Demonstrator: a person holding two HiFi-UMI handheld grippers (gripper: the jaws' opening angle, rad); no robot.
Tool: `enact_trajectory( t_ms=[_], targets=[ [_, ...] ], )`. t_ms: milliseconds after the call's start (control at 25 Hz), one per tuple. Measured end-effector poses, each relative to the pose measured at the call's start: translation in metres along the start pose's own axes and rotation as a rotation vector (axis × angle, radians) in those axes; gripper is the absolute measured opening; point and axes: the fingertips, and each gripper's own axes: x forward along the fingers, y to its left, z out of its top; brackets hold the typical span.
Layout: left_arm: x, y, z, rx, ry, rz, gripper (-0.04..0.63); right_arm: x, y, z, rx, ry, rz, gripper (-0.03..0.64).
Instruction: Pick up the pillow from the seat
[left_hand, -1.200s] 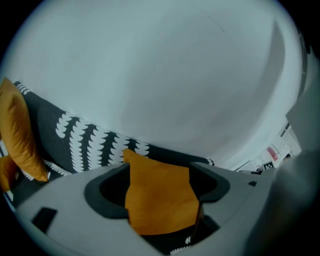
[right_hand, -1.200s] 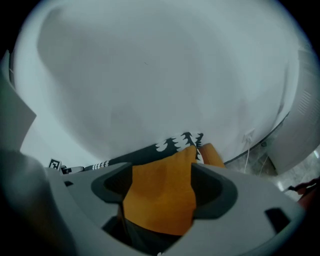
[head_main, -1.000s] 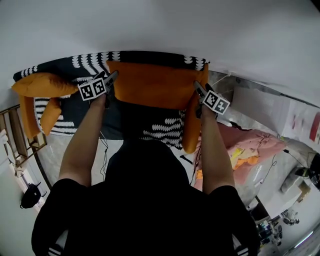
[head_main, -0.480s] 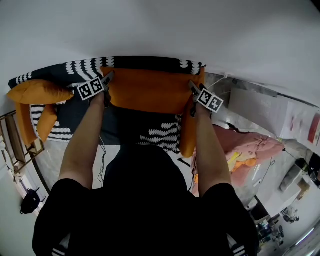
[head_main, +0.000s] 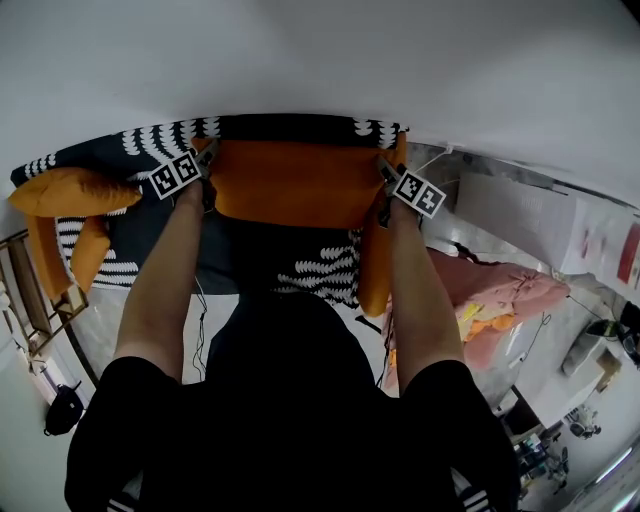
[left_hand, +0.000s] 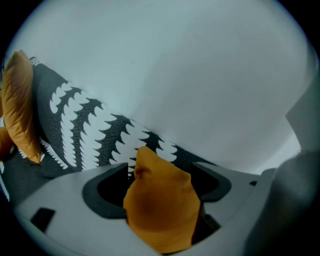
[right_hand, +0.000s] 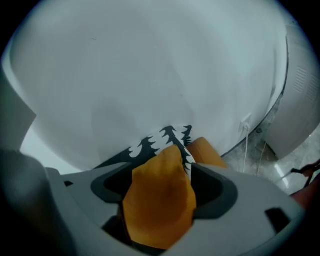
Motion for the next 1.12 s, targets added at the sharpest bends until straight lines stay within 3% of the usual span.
enact_trajectory(
  t_ms=[400, 600, 1120],
  targets=[
    [0.015, 0.008, -0.008, -0.04, 0.012, 0.003, 0.387, 0.021, -0.003, 0.01, 0.114, -0.031, 0.028, 0.355],
    [0.019, 0.006, -0.005, -0.04, 0.007, -0.006, 0.382, 0.027, -0.005, 0.01, 0.123, -0.034, 0.014, 0.295],
    [0.018, -0.001, -0.006, -0.018, 0.012, -0.042, 0.272, 0.029, -0.009, 0.007, 0.123, -0.023, 0.001, 0.186]
  ],
)
